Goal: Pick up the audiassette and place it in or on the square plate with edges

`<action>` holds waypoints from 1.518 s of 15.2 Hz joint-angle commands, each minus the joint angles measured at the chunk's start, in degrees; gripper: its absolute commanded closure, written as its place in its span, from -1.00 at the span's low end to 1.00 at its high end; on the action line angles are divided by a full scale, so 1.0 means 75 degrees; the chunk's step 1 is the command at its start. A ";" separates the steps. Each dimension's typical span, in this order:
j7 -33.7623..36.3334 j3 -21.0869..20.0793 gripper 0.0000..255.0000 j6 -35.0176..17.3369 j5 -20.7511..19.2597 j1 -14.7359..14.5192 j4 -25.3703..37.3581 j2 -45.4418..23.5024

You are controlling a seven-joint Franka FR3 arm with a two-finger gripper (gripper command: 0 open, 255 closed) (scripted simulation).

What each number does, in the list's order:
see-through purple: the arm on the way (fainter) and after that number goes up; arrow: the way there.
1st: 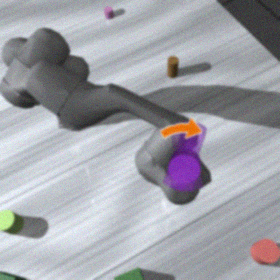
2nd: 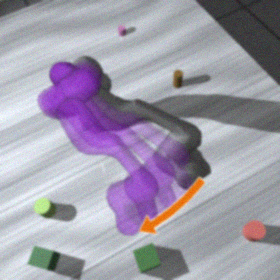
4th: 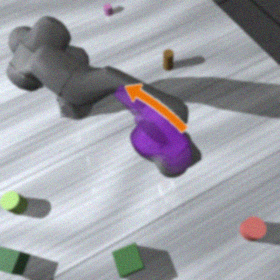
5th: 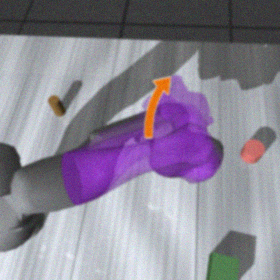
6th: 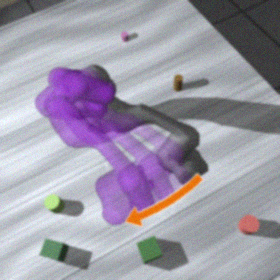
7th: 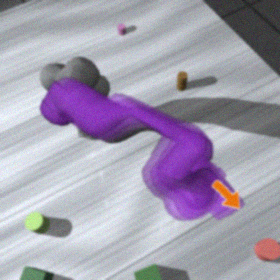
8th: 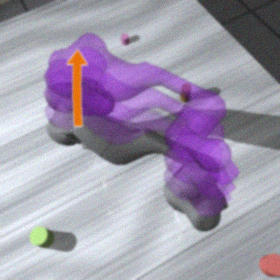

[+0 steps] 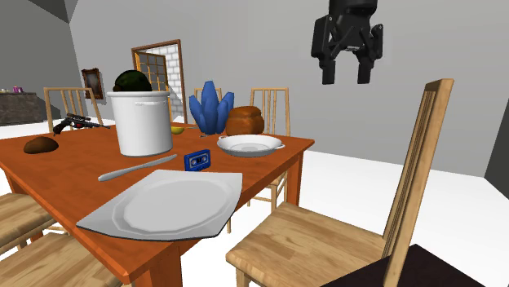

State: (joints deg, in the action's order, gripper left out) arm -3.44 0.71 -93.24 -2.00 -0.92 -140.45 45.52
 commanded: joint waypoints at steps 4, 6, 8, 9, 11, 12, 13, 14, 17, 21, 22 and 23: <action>0.0970 -0.0474 -1.00 -0.0387 0.0417 0.0001 0.0077 -0.0578; 0.1601 -0.0770 -1.00 -0.0655 0.0662 0.0009 0.0193 -0.1022; 0.2219 -0.1052 -1.00 -0.0924 0.0875 0.0029 0.0359 -0.1507; 0.2524 -0.1186 -1.00 -0.1057 0.0968 0.0042 0.0461 -0.1764; 0.3129 -0.1438 -1.00 -0.1317 0.1123 0.0072 0.0698 -0.2299; 0.3428 -0.1558 -1.00 -0.1442 0.1186 0.0092 0.0834 -0.2577; 0.3726 -0.1673 -1.00 -0.1564 0.1238 0.0112 0.0981 -0.2861; 0.4023 -0.1781 -1.00 -0.1682 0.1278 0.0133 0.1139 -0.3150; 0.4910 -0.2060 -1.00 -0.2007 0.1334 0.0185 0.1673 -0.4046; 0.6074 -0.2328 -1.00 -0.2355 0.1269 0.0224 0.2522 -0.5287; 0.6360 -0.2370 -1.00 -0.2424 0.1233 0.0221 0.2758 -0.5602; 0.6642 -0.2404 -1.00 -0.2485 0.1191 0.0212 0.3003 -0.5919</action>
State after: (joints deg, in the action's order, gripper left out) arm 44.00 -16.97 -111.17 7.08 0.73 -119.30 3.31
